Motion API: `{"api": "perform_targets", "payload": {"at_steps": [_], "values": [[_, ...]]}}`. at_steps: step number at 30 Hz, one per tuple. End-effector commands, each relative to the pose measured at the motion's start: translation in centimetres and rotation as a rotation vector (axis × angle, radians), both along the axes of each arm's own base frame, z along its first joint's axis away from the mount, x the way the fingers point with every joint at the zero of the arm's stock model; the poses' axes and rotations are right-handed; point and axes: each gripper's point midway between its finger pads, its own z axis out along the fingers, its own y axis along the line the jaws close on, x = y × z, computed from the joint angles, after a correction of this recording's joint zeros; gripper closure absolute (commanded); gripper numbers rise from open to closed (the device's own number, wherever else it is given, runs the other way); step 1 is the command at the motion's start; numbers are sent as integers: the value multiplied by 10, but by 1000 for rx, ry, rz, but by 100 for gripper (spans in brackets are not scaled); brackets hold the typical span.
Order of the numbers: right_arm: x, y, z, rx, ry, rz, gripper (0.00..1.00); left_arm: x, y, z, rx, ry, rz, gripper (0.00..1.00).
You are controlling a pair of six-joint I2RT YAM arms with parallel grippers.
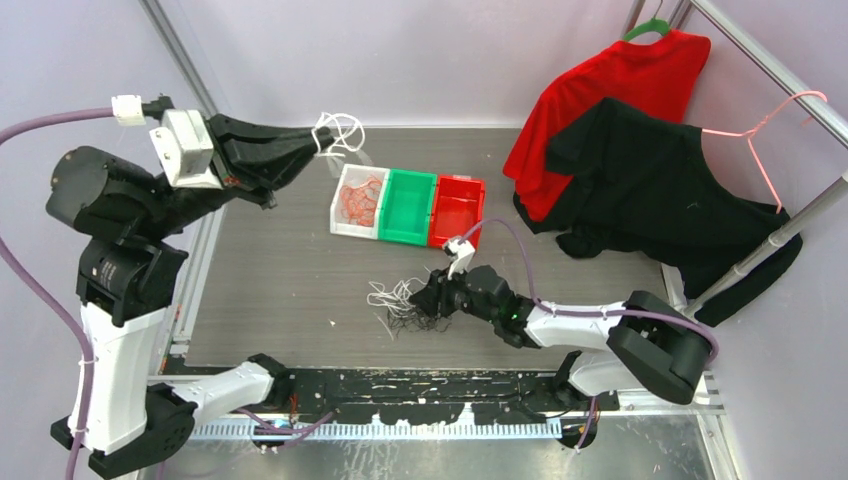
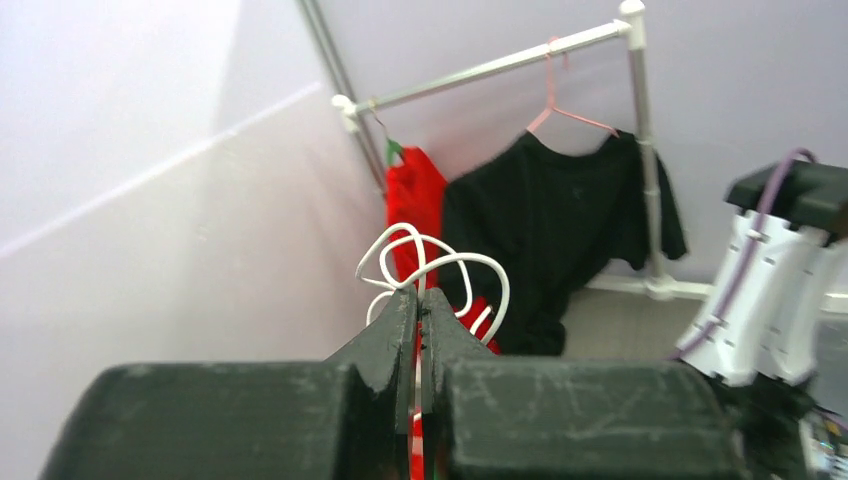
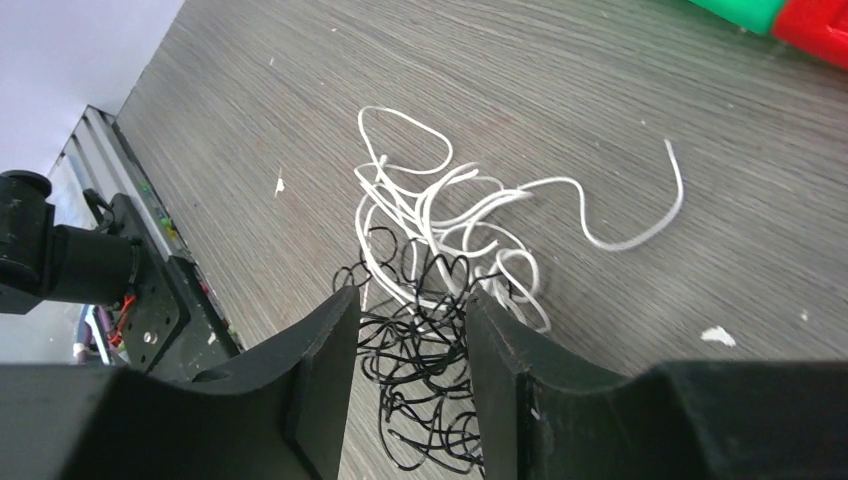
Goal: Untangle the cables
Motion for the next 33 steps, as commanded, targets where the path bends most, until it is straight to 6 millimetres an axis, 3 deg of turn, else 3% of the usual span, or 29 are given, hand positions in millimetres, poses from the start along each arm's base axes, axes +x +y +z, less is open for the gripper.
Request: {"api": "perform_targets", "payload": {"at_steps": [1, 5, 8, 15, 21, 26, 33], "values": [[7, -3, 24, 108, -54, -61, 51, 11, 17, 48, -88, -163, 136, 100], [5, -6, 30, 129, -57, -67, 45, 18, 13, 49, -80, -142, 135, 100], [8, -9, 55, 156, -91, -88, 36, 29, 6, 32, -52, -89, 129, 100], [13, -31, 124, 163, -202, -153, 25, 62, -14, -28, 38, 46, 120, 100], [27, -62, 161, 146, -273, -301, 21, 95, -34, -88, 126, 188, 114, 100], [44, -101, 166, 64, -306, -504, 22, 121, -56, -137, 200, 297, 91, 100], [57, -159, 146, -97, -294, -785, 23, 160, -100, -209, 310, 453, 48, 100]]}}
